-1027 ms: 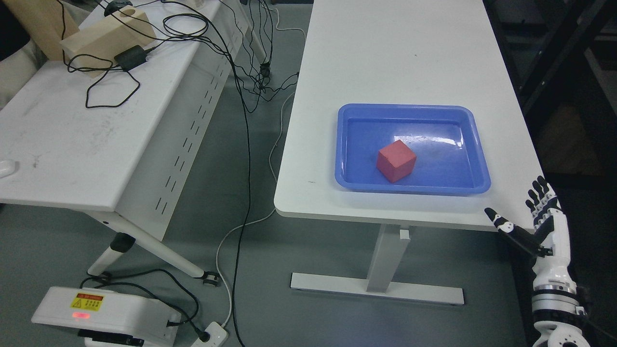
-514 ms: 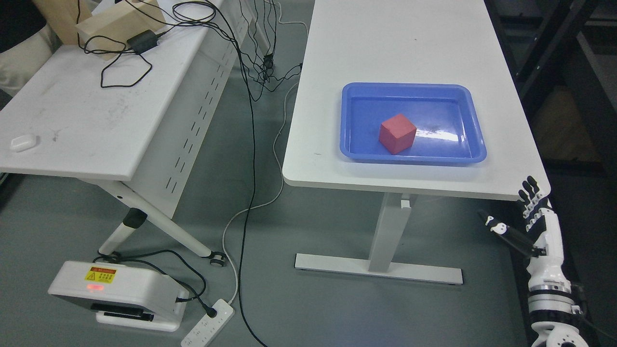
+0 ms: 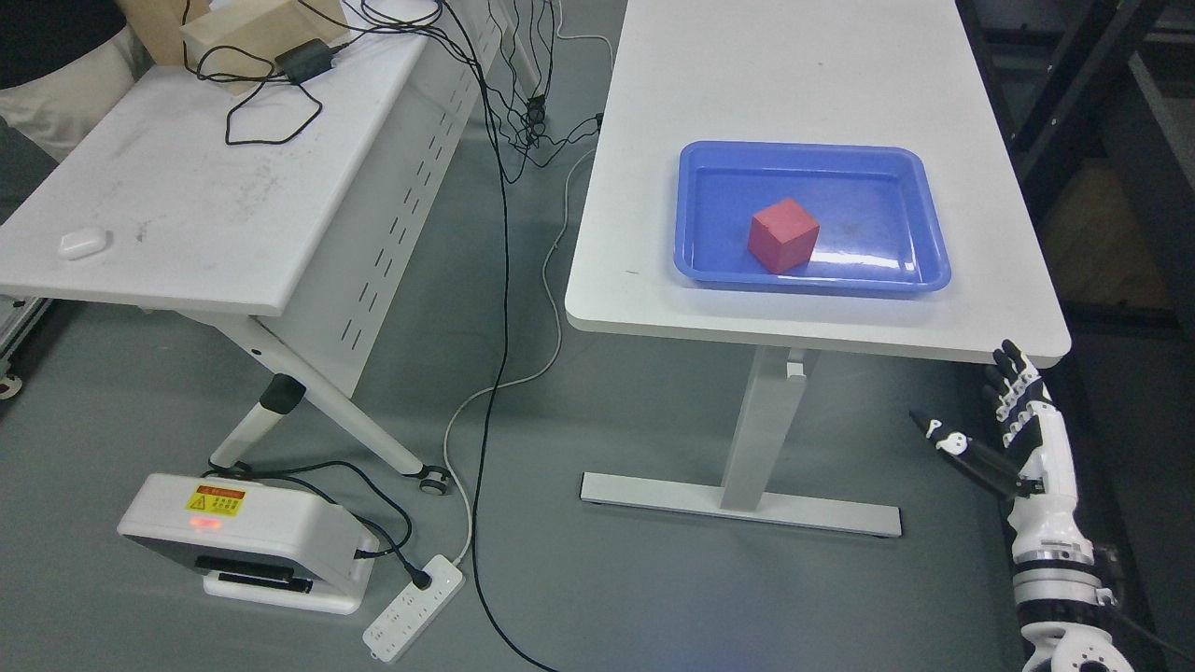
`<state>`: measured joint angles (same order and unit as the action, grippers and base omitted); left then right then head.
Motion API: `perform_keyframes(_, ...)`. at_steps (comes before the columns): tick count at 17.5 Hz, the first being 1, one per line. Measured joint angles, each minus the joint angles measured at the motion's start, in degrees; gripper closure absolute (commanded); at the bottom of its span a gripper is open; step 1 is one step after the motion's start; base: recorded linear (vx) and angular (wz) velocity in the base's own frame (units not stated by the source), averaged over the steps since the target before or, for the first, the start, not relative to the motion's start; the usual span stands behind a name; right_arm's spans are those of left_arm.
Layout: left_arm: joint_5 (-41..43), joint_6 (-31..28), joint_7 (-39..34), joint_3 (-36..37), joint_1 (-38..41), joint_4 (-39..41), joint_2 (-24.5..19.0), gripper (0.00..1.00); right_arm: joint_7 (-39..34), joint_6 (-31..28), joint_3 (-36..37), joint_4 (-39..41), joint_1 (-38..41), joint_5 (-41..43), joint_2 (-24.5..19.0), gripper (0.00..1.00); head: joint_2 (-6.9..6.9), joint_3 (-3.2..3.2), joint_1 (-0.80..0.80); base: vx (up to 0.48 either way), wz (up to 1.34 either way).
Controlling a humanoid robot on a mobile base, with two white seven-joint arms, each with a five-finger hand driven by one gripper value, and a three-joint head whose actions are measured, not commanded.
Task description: Pick pink block from left shelf to tray
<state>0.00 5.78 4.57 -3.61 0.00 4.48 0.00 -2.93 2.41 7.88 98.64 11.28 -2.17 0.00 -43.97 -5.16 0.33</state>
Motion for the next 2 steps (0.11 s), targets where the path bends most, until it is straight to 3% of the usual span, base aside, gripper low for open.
perform_keyframes(2, 0.0, 0.0, 0.0, 0.0, 0.0, 0.0, 0.0, 0.00, 0.0, 0.0, -0.1, 0.0, 0.0, 0.0, 0.0, 0.00, 0.00, 0.00, 0.00, -0.034, 0.00)
